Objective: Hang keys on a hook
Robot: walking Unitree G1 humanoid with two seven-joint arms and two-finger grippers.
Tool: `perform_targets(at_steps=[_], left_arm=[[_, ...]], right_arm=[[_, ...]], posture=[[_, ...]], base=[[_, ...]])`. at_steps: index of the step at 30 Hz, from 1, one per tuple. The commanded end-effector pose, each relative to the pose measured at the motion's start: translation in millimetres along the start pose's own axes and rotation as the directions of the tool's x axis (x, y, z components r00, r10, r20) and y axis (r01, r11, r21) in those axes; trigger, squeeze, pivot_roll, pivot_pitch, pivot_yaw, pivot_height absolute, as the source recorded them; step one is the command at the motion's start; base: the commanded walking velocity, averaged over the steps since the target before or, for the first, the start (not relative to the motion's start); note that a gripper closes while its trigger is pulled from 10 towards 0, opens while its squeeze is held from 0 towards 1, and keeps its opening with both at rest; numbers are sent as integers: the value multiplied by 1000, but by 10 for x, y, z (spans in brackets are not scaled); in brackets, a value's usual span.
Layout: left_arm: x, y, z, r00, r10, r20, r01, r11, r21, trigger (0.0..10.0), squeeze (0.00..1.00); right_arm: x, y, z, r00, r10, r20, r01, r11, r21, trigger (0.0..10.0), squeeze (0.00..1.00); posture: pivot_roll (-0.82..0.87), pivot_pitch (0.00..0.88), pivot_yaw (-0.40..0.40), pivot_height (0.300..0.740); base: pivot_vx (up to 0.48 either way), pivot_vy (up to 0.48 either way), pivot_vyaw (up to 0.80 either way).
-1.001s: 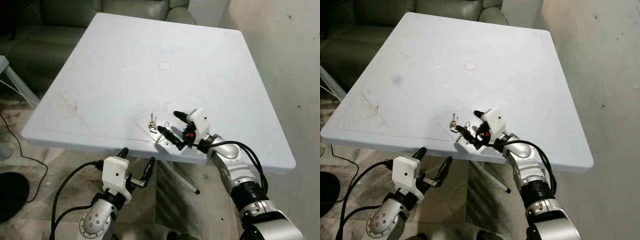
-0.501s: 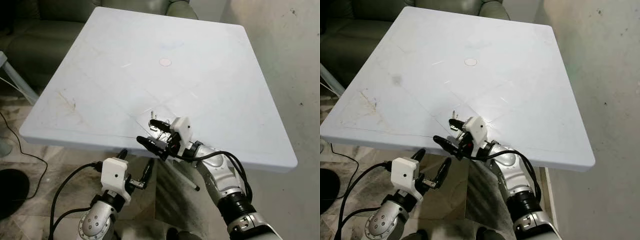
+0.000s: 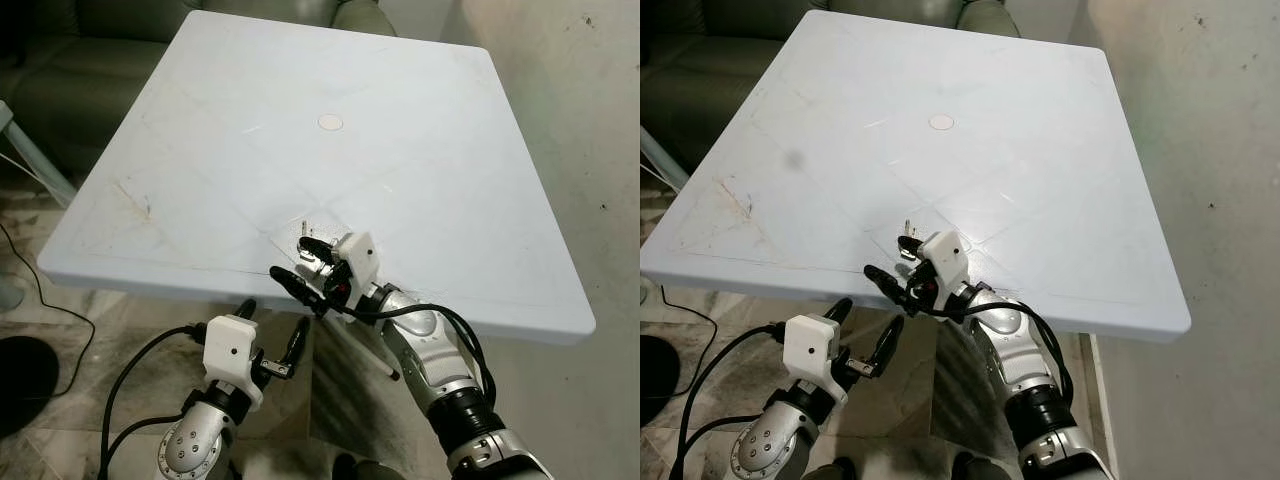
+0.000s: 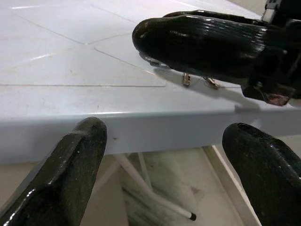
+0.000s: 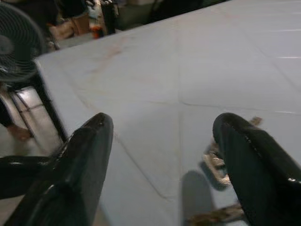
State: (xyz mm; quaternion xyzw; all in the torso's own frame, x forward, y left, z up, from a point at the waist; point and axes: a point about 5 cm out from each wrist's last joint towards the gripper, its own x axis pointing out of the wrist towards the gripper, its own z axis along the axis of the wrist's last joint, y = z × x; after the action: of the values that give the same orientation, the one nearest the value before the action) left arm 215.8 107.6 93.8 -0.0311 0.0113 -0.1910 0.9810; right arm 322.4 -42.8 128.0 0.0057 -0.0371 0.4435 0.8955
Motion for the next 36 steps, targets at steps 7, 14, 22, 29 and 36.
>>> perform_targets(at_steps=[7,14,22,29,36], left_arm=[[-31,-30,5,1000,3,-9,-3,1000,5,10000,0],[-30,-31,7,1000,5,-10,-5,1000,4,10000,0],[-26,-29,10,1000,9,-10,-8,1000,4,10000,0],[-24,-34,13,1000,8,-10,-8,1000,3,10000,0],[-26,-40,9,1000,6,-11,-6,1000,3,10000,0]], right_arm=[[90,17,28,997,-63,-35,62,997,-35,10000,0],[137,8,17,987,-144,-70,138,987,-79,7725,0],[146,-5,-48,975,-182,-127,168,980,-110,4157,0],[131,-20,-54,974,-185,-128,173,980,-100,0,0],[99,-65,-48,975,-191,-115,179,978,-106,0,0]], posture=[[91,213,-79,740],[91,213,-79,740],[93,214,-79,740],[93,213,-79,740],[92,214,-79,740]], base=[[0,0,0],[0,0,0],[0,0,0],[0,0,0],[0,0,0]])
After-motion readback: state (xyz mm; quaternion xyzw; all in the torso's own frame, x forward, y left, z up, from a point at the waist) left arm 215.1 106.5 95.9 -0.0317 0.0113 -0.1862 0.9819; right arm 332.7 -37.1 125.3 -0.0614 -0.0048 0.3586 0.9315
